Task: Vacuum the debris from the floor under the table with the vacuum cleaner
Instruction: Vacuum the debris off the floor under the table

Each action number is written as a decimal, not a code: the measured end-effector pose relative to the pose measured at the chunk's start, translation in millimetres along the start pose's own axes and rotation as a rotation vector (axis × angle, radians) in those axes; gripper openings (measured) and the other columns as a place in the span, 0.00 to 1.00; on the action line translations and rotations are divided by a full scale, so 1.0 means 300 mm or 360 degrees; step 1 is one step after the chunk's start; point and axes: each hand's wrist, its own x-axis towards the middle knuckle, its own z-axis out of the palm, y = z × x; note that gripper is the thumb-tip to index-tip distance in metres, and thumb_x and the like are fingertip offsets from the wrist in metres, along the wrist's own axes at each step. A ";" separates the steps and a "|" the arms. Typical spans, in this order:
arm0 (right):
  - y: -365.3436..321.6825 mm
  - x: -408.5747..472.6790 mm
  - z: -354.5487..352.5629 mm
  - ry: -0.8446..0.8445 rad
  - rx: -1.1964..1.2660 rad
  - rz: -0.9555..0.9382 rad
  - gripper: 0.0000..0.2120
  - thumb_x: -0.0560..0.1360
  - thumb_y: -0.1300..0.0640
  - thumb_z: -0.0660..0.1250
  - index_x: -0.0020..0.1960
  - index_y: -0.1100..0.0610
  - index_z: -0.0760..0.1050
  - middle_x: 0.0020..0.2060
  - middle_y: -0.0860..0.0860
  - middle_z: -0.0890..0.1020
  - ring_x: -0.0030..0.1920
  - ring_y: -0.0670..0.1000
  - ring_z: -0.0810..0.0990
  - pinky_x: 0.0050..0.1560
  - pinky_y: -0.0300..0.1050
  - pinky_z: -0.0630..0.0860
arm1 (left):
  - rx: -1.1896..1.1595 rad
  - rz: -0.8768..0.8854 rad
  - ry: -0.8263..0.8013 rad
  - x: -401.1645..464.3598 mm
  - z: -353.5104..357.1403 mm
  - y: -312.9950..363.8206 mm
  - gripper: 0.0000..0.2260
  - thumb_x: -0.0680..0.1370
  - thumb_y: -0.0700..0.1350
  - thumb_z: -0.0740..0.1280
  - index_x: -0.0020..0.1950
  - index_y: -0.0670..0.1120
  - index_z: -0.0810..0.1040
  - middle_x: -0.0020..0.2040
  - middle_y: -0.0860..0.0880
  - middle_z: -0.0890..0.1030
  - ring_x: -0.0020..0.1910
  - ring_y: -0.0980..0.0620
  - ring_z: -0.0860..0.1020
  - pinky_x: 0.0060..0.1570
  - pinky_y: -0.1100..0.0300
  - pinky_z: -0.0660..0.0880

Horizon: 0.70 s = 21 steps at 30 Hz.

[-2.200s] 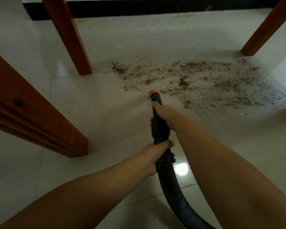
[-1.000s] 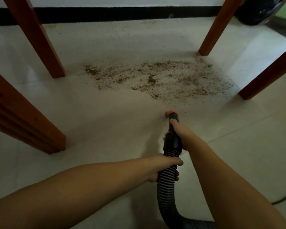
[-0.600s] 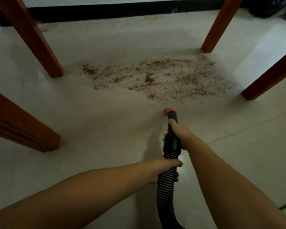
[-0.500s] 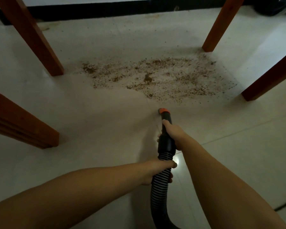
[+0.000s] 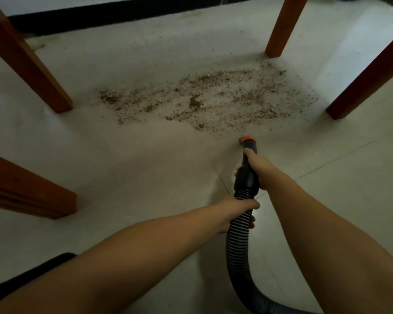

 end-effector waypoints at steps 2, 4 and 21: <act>-0.037 0.022 0.019 -0.0006 -0.0020 0.0025 0.31 0.77 0.41 0.61 0.68 0.64 0.64 0.57 0.64 0.78 0.56 0.65 0.80 0.60 0.62 0.76 | -0.0046 0.0035 0.0014 0.021 -0.017 0.027 0.06 0.76 0.41 0.67 0.42 0.42 0.72 0.34 0.45 0.75 0.30 0.51 0.75 0.29 0.61 0.76; -0.070 0.030 0.047 -0.0047 -0.0071 0.0045 0.31 0.77 0.40 0.61 0.68 0.64 0.65 0.54 0.63 0.79 0.54 0.64 0.81 0.58 0.60 0.78 | -0.0107 0.0056 0.0016 0.034 -0.036 0.040 0.06 0.76 0.42 0.67 0.43 0.42 0.72 0.33 0.46 0.75 0.27 0.52 0.75 0.29 0.61 0.75; -0.098 -0.001 0.259 -0.0274 -0.0210 -0.0046 0.23 0.80 0.46 0.60 0.63 0.65 0.68 0.41 0.60 0.80 0.36 0.59 0.79 0.43 0.54 0.81 | -0.0301 0.0049 0.0066 0.021 -0.188 -0.001 0.05 0.77 0.41 0.66 0.43 0.43 0.72 0.32 0.45 0.75 0.22 0.54 0.76 0.26 0.65 0.74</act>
